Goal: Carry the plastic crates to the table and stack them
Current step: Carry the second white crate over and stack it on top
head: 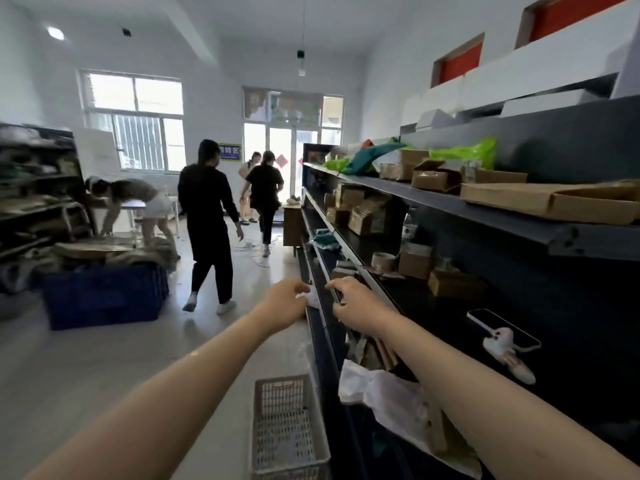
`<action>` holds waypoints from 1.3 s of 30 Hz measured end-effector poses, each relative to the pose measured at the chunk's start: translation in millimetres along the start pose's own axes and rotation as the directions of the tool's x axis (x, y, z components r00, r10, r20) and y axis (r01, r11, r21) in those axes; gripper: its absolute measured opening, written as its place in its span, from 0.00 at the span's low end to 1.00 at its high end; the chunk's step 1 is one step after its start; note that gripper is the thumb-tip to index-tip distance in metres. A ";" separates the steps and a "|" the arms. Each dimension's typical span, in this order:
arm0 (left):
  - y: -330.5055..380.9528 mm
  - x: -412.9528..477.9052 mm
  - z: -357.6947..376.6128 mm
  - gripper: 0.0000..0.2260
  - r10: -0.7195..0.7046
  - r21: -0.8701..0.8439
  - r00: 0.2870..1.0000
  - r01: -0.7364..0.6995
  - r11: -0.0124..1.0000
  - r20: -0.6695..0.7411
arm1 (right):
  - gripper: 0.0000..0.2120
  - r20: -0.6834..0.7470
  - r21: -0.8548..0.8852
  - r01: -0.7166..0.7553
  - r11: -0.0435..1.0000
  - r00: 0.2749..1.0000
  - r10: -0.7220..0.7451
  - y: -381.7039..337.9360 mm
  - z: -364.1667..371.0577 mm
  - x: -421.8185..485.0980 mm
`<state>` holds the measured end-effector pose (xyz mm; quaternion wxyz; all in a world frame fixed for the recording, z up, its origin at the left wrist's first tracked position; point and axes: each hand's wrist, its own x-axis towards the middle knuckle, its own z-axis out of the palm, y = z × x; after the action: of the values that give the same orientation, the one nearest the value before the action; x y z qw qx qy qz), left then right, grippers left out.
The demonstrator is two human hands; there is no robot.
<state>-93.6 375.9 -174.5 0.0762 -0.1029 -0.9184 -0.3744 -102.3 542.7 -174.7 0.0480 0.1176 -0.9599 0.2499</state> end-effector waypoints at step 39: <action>-248.6 506.3 25.3 0.19 0.114 0.089 0.945 -0.148 0.985 0.307 | 0.21 -0.050 0.009 -0.314 0.949 0.948 0.314 92.8 140.3 466.0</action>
<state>-646.1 286.8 -249.5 -0.0343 -0.2152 -0.9297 -0.2970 -581.1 458.4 -270.1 0.0319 -0.0430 -0.9647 0.2577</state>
